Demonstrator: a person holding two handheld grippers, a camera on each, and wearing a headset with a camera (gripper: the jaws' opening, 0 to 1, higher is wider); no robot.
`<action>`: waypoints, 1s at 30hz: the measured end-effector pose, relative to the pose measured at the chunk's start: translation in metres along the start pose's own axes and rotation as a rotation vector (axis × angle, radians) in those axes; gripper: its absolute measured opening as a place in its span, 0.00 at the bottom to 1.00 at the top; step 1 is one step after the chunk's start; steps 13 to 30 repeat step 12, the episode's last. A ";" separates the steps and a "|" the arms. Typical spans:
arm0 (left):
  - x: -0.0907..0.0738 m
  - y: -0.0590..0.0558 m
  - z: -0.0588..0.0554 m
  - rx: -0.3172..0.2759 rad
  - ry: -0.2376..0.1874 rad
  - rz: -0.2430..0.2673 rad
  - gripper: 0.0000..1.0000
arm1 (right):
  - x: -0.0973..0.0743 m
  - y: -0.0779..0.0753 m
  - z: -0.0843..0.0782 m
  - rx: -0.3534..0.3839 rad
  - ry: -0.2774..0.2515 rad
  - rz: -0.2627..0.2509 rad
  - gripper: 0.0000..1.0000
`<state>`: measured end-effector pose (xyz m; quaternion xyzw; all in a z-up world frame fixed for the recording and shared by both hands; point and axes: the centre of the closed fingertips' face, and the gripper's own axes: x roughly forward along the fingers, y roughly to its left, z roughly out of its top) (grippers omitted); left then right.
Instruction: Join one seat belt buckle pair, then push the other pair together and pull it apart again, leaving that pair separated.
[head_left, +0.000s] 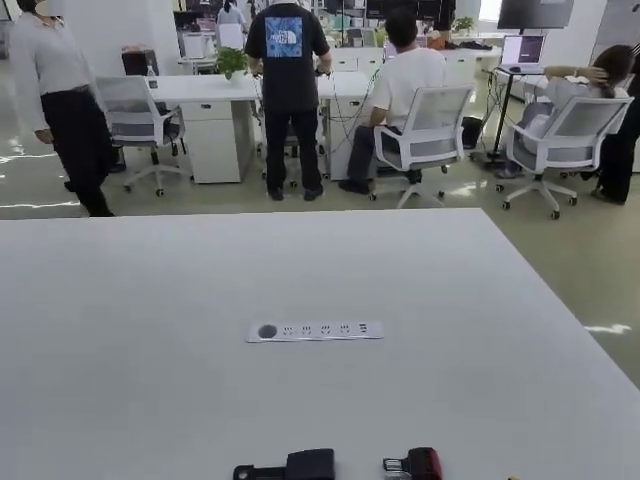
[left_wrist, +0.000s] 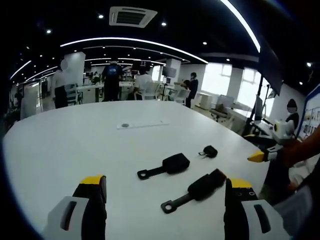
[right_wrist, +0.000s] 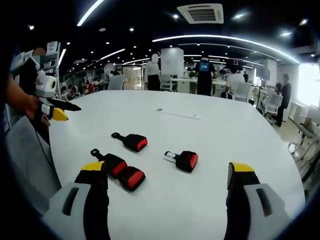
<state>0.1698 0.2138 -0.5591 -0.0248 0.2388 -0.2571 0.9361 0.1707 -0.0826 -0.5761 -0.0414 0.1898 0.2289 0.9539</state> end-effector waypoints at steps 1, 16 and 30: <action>-0.001 0.001 -0.001 -0.002 0.000 -0.001 1.00 | -0.001 0.000 -0.002 0.000 0.003 -0.003 0.99; -0.011 -0.004 -0.009 -0.005 0.003 -0.009 1.00 | -0.018 0.005 -0.012 0.019 0.013 -0.012 1.00; -0.011 -0.004 -0.009 -0.005 0.003 -0.009 1.00 | -0.018 0.005 -0.012 0.019 0.013 -0.012 1.00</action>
